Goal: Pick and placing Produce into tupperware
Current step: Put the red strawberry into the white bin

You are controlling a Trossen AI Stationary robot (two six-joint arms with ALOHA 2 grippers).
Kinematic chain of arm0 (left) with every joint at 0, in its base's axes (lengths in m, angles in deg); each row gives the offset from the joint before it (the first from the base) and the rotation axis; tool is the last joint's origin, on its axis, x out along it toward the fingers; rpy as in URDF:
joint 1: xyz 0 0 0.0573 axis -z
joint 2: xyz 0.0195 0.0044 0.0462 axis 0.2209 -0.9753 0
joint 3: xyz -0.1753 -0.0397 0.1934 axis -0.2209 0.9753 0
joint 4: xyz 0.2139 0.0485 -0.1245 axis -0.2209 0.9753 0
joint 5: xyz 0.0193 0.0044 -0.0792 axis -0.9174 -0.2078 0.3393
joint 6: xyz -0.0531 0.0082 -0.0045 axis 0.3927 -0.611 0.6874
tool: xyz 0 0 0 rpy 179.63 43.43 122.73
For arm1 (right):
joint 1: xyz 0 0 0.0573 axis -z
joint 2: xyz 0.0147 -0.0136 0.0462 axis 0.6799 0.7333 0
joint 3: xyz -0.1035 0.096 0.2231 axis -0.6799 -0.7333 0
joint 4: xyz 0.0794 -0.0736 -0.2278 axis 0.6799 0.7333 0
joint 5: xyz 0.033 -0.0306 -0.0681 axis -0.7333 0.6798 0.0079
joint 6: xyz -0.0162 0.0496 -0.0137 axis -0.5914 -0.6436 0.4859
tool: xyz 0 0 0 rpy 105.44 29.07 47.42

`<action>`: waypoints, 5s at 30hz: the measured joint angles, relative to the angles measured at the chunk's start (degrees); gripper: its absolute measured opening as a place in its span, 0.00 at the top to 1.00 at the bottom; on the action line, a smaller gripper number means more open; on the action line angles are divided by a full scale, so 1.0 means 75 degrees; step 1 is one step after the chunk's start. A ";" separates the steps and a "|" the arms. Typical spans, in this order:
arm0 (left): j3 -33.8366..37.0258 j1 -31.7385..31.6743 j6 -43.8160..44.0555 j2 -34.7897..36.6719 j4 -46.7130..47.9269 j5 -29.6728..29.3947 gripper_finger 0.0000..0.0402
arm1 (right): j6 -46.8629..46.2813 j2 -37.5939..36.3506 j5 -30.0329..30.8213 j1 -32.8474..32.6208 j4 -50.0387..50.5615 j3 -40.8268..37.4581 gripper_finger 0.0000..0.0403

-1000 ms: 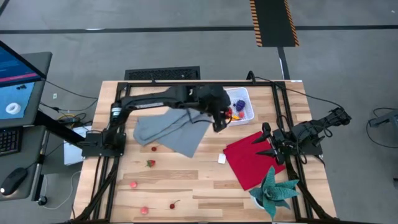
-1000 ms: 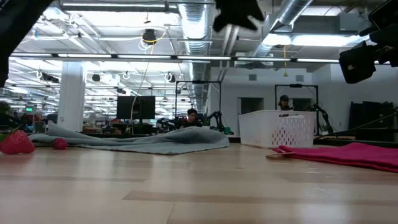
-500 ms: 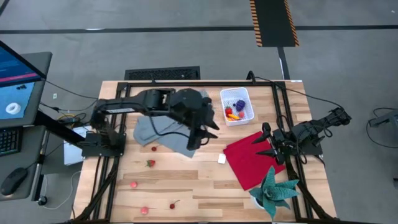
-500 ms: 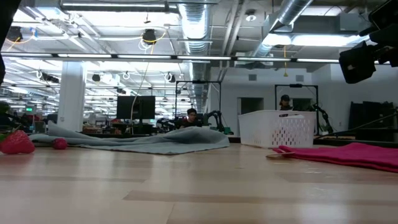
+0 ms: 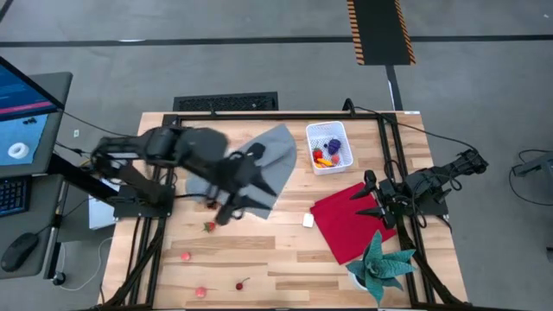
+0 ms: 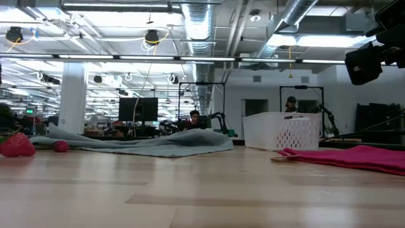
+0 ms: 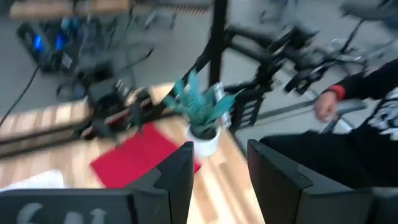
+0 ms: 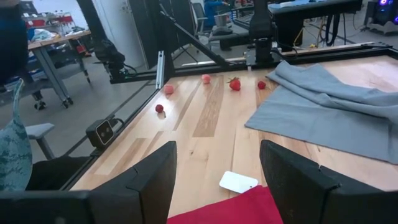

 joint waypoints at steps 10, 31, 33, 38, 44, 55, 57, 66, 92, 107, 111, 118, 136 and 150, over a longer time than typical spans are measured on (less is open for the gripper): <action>0.5520 0.0490 0.0433 0.3352 -0.4327 -0.0300 0.66 | 0.0000 -0.0002 0.0002 0.0001 0.0000 0.0000 0.37; 1.1457 0.1395 0.3587 0.6370 -0.6080 -0.2292 0.66 | 0.0000 0.0000 0.0000 0.0001 0.0002 -0.0002 0.37; 1.1583 0.1570 0.3964 0.6388 -0.5846 -0.2474 0.66 | 0.0000 -0.0002 0.0002 0.0001 0.0000 0.0000 0.37; 1.1666 0.2126 0.5545 0.6428 -0.4179 -0.3417 0.66 | 0.0000 0.0000 0.0000 -0.0001 0.0000 -0.0001 0.37; 1.1657 0.2886 0.7588 0.6475 -0.2703 -0.3671 0.66 | 0.0000 -0.0002 0.0002 0.0001 0.0003 -0.0003 0.37; 1.1658 0.3798 1.0372 0.5545 -0.1020 -0.3589 0.66 | 0.0000 0.0001 0.0002 -0.0002 0.0003 0.0000 0.37; 1.1657 0.3809 1.0504 0.5166 -0.0912 -0.3355 0.66 | 0.0000 -0.0001 0.0000 0.0000 0.0000 0.0000 0.37; 1.1657 0.3829 1.0378 0.3564 -0.1577 -0.3013 0.71 | 0.0000 -0.0002 0.0000 -0.0001 0.0004 -0.0002 0.37; 1.1654 0.3722 1.0069 0.2570 -0.1796 -0.2729 0.73 | 0.0000 -0.0001 0.0002 0.0001 0.0000 -0.0001 0.37; 1.1657 0.3386 0.9287 0.2570 -0.1984 -0.2479 0.95 | 0.0000 0.0001 -0.0001 0.0001 0.0003 0.0000 0.37; 1.1657 0.3381 0.8782 0.2570 -0.2659 -0.2860 0.98 | 0.0000 -0.0002 0.0000 -0.0002 0.0000 -0.0002 0.37; 1.1552 0.3346 0.8393 0.2573 -0.2894 -0.3066 0.99 | 0.0000 -0.0001 0.0000 -0.0001 0.0001 -0.0003 0.37; 1.1529 0.1337 0.4526 0.2573 -0.7215 -0.2620 1.00 | 0.0000 0.0001 0.0002 0.0001 0.0000 0.0000 0.37; 1.0985 -0.0308 0.3376 0.1251 -0.9474 -0.0817 1.00 | 0.0000 -0.0002 0.0002 -0.0002 0.0002 -0.0003 0.37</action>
